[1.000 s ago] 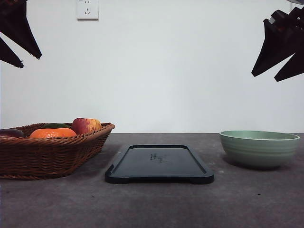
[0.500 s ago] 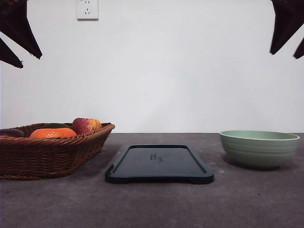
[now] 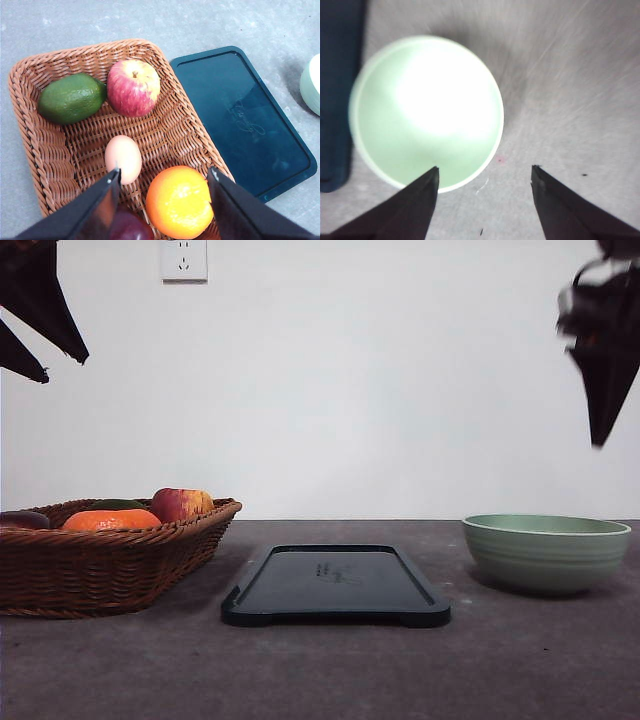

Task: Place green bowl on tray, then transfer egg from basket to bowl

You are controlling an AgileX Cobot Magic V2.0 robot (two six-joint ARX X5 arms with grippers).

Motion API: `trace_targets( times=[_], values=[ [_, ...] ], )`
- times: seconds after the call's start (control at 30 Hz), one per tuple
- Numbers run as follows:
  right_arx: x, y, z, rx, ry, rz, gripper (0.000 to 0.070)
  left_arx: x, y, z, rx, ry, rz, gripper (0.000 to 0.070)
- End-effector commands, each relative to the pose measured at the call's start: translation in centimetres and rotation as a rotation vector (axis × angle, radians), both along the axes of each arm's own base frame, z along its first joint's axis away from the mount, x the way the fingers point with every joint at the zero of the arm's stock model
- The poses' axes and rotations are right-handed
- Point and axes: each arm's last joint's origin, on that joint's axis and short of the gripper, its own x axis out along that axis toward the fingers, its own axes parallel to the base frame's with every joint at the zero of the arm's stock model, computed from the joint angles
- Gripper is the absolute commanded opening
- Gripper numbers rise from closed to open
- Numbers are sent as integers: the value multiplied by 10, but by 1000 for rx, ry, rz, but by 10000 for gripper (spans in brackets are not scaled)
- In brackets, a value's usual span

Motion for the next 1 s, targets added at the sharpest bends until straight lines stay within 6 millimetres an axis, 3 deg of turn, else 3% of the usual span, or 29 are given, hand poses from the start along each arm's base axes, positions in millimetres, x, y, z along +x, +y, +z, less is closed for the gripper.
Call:
trace_targets(
  times=[0.0, 0.33, 0.37, 0.53, 0.6, 0.77, 0.97],
  values=[
    [12, 0, -10, 0, 20, -2, 355, 3, -1, 7, -5, -25, -9, 350],
    [42, 2, -62, -2, 128, -2, 325, 3, -1, 7, -5, -25, -9, 350],
    [43, 2, -66, -2, 134, -2, 305, 3, -1, 7, -5, -25, -9, 350],
    [47, 2, -74, -3, 157, -2, 68, 3, -1, 7, -5, -25, -9, 350],
    [46, 2, -74, -3, 158, -2, 1, 3, -1, 7, -5, -25, -9, 350],
    [45, 2, -62, -6, 199, 0, 2, 3, -1, 7, -5, -25, -10, 350],
    [43, 10, -27, -11, 248, 24, 2, 3, -1, 6, -5, -25, -10, 350]
  ],
)
